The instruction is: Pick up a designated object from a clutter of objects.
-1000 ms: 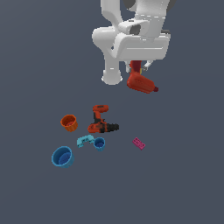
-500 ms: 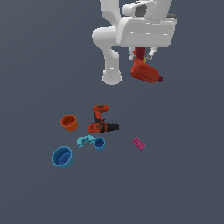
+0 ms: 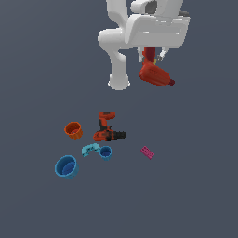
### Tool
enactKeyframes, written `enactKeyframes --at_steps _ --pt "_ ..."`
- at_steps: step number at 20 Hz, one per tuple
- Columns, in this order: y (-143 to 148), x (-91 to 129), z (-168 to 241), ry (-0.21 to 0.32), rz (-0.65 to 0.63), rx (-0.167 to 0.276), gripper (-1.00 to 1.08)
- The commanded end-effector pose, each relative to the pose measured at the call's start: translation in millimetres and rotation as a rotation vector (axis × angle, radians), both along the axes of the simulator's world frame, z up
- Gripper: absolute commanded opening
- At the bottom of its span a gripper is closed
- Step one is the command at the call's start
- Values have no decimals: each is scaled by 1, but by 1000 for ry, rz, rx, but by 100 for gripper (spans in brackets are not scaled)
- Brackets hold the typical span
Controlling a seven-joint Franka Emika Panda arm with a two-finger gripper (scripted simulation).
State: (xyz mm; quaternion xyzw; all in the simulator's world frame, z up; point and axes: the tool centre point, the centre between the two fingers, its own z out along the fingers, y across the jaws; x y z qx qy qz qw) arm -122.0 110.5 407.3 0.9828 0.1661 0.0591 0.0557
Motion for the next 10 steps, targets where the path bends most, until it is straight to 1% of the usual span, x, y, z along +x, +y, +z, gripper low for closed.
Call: enactKeyframes --at_steps 1,5,10 --pt "1 3 10 -5 0 1 -100" --pt "3 7 22 -5 0 1 -100" --pt "4 9 25 -5 0 1 -100"
